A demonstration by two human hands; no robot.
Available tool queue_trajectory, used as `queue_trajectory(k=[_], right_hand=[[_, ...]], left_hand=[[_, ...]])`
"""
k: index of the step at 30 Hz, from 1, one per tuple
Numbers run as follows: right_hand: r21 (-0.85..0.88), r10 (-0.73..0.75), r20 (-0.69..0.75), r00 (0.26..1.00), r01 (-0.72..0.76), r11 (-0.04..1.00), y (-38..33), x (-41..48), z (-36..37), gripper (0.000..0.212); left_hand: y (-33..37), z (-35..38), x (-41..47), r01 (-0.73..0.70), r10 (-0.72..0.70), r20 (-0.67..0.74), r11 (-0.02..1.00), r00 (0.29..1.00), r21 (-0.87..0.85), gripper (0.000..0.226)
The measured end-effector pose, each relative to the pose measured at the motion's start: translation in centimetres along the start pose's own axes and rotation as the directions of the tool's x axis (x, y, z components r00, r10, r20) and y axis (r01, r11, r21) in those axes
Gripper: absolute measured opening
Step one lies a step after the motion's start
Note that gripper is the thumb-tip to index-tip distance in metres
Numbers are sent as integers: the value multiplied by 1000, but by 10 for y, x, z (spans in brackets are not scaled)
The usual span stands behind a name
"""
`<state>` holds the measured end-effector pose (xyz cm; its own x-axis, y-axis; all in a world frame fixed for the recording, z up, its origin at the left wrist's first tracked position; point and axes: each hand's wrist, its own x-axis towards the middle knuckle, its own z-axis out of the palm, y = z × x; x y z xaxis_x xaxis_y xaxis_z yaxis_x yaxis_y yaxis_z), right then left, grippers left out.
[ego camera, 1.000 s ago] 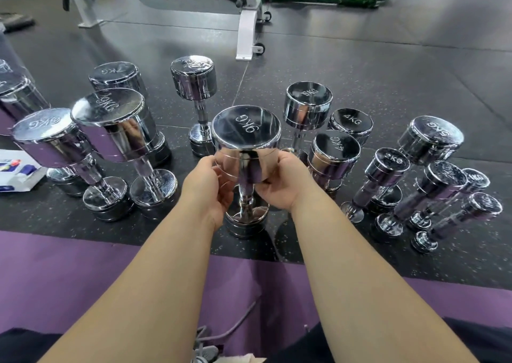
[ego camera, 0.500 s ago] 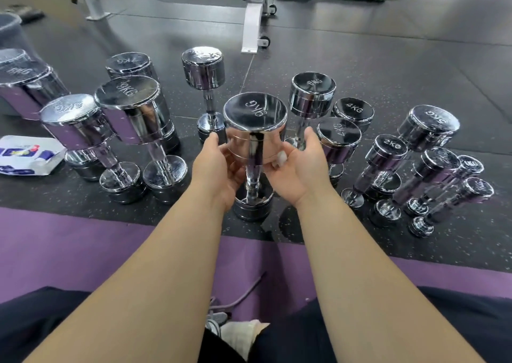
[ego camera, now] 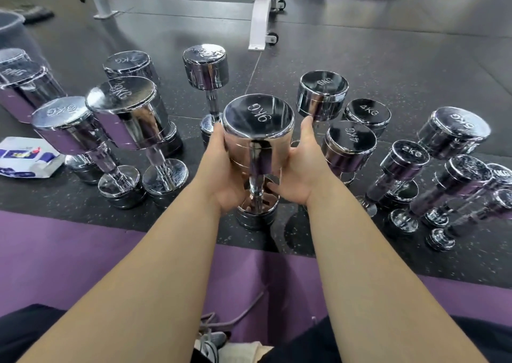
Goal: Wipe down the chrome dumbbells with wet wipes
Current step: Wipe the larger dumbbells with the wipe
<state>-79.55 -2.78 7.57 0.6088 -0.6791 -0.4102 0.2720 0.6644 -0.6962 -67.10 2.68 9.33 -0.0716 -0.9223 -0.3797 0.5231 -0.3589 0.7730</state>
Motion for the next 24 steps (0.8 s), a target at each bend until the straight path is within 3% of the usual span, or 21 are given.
queue_trajectory(k=[2,7,10,13,15,20,24], right_hand=[[-2,-30,-62,998,30,1000,3,-3,2,107],[66,-187,-220,957,206,976,18,-15,16,92],[97,-230,-318,920,273,957,15,-25,15,85],[185,-216,-377,901,302,935,13,-31,12,75],[173,-207,-416,886,301,938,14,-32,11,68],[69,-259,-417,871,314,947,15,-33,24,46],[58,-226,-462,857,283,957,18,-39,25,44]], left_hand=[[0,0,1,-36,36,1,999,999,-28,67],[1,-12,-1,-36,47,-172,997,984,64,38],[-1,-10,-3,-54,32,-275,996,961,-74,20],[3,-2,-5,-114,73,-278,985,958,-132,17],[10,0,-7,-109,79,-267,989,960,-100,17],[0,-5,-15,-103,93,-416,995,905,-2,28],[7,-3,-20,-72,12,-401,988,916,-135,35]])
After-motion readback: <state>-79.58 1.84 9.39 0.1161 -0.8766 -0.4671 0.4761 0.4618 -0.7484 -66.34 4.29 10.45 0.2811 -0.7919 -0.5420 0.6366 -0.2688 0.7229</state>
